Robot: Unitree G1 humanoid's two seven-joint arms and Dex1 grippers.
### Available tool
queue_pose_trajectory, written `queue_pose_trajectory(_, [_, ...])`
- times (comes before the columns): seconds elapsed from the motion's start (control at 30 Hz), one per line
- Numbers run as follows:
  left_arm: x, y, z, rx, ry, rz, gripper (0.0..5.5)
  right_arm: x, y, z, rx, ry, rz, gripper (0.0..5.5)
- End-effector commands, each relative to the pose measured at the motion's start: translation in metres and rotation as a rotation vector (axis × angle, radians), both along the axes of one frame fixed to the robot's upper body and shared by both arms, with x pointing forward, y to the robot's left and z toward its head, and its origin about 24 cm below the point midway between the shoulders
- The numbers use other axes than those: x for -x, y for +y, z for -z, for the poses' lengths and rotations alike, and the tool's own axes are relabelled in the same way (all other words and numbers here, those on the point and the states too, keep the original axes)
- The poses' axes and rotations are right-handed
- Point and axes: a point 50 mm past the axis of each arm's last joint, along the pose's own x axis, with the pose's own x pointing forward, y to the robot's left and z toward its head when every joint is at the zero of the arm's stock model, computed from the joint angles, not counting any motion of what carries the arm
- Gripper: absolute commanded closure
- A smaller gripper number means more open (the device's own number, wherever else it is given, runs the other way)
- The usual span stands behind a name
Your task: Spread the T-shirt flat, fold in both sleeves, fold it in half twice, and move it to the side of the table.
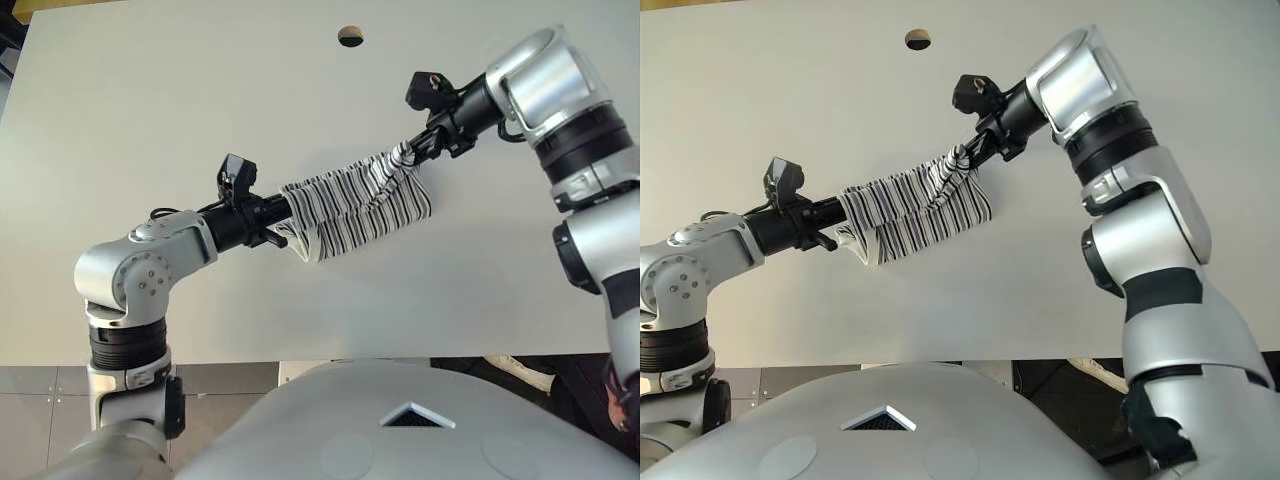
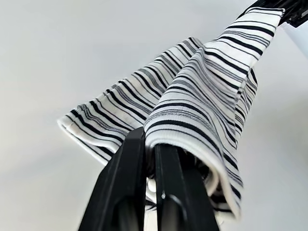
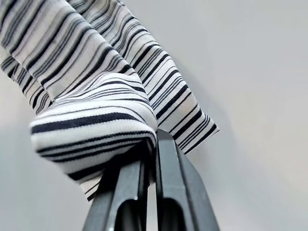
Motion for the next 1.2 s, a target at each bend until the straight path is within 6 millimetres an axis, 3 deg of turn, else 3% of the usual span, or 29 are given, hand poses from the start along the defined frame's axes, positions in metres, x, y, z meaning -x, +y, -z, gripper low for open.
queue_pose_trajectory(0.03, [-0.006,0.009,0.004,0.015,0.053,-0.100,4.66,-0.012,0.004,0.000,0.072,-0.070,0.000,4.68])
queue_pose_trajectory(0.17, [-0.010,0.014,0.007,0.028,0.068,-0.182,4.13,-0.019,-0.005,0.008,0.114,-0.117,0.040,4.05])
queue_pose_trajectory(0.43, [-0.016,0.032,0.017,0.042,0.077,-0.388,2.98,-0.030,-0.013,0.003,0.027,-0.198,0.218,2.77])
queue_pose_trajectory(0.67, [-0.029,0.049,0.013,0.011,0.026,-0.535,2.95,-0.035,-0.003,-0.009,-0.070,-0.228,0.279,1.57])
queue_pose_trajectory(1.0, [-0.042,0.065,-0.011,0.023,-0.086,-0.594,2.95,-0.031,0.018,-0.012,-0.082,-0.205,0.115,1.51])
queue_pose_trajectory(1.2, [-0.050,0.076,-0.048,0.002,-0.253,-0.570,2.95,-0.028,0.029,-0.029,-0.090,-0.254,-0.120,1.51])
